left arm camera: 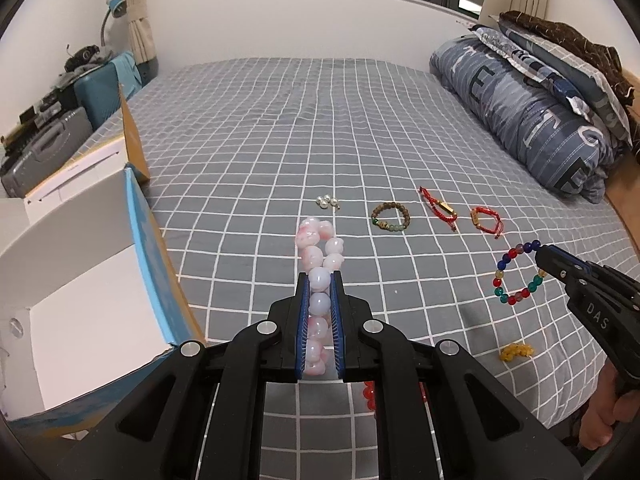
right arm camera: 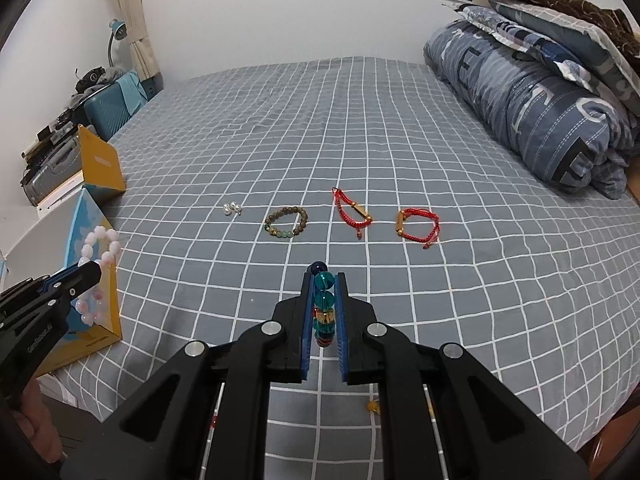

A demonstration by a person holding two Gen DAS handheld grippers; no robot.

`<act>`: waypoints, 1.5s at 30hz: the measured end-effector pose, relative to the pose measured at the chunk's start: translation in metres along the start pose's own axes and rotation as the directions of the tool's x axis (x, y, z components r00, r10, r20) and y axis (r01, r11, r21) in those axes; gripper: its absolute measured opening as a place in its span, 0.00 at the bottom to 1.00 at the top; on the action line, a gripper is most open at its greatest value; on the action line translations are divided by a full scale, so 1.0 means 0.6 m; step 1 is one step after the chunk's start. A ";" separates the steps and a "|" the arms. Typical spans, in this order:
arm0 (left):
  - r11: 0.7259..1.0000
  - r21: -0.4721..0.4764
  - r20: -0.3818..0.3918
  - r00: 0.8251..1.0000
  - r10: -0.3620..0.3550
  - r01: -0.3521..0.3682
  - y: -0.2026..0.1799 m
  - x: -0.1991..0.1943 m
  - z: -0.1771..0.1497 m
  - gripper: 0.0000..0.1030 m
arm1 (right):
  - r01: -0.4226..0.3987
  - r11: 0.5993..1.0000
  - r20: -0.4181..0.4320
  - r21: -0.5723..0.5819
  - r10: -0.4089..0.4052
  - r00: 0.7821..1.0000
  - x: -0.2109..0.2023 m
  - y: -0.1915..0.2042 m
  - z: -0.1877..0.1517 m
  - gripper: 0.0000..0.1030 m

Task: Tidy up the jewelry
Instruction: 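Carry both held bracelets up and over into the white cardboard box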

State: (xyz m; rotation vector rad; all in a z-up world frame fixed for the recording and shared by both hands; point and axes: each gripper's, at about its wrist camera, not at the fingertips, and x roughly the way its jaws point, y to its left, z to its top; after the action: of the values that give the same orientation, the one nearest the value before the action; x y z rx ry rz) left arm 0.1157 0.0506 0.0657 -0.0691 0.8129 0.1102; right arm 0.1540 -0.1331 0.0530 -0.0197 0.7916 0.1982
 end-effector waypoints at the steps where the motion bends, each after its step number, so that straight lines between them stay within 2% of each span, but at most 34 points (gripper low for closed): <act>1: 1.000 0.000 0.003 1.000 -0.001 0.001 0.000 -0.004 0.000 0.09 | 0.000 1.000 0.001 0.001 0.000 1.000 -0.002 -0.001 0.000 0.09; 9: 1.000 -0.015 0.014 1.000 0.002 -0.002 0.011 -0.016 -0.003 0.09 | 0.006 1.000 0.009 0.005 -0.006 1.000 -0.009 -0.001 -0.001 0.09; 19: 0.998 -0.062 0.050 0.998 0.035 -0.032 0.055 -0.041 0.000 0.09 | 0.011 0.999 0.023 -0.030 -0.010 1.000 0.003 0.044 0.023 0.09; 21: 0.996 -0.076 0.067 0.997 0.040 -0.035 0.067 -0.053 0.001 0.09 | 0.002 0.999 0.027 -0.040 -0.001 1.000 0.005 0.063 0.031 0.09; 25: 0.989 -0.120 0.110 0.989 0.102 -0.089 0.099 -0.085 0.000 0.09 | -0.024 0.997 0.037 -0.068 0.026 0.999 0.005 0.108 0.046 0.09; 30: 0.979 -0.168 0.128 0.982 0.136 -0.114 0.150 -0.115 -0.005 0.09 | -0.085 0.989 0.041 -0.121 0.091 0.995 0.006 0.188 0.062 0.09; 37: 0.953 -0.241 0.097 0.972 0.212 -0.183 0.239 -0.133 -0.023 0.09 | -0.186 0.963 0.035 -0.194 0.196 0.980 0.004 0.307 0.069 0.09; 45: 0.924 -0.296 0.061 0.961 0.270 -0.241 0.319 -0.145 -0.053 0.09 | -0.250 0.940 0.037 -0.230 0.265 0.963 0.006 0.409 0.061 0.09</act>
State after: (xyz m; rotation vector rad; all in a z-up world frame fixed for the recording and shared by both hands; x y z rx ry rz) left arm 0.0097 0.2311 0.1033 -0.2297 0.6970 0.4762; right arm 0.1372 0.1116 0.0899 -0.1220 0.6990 0.5348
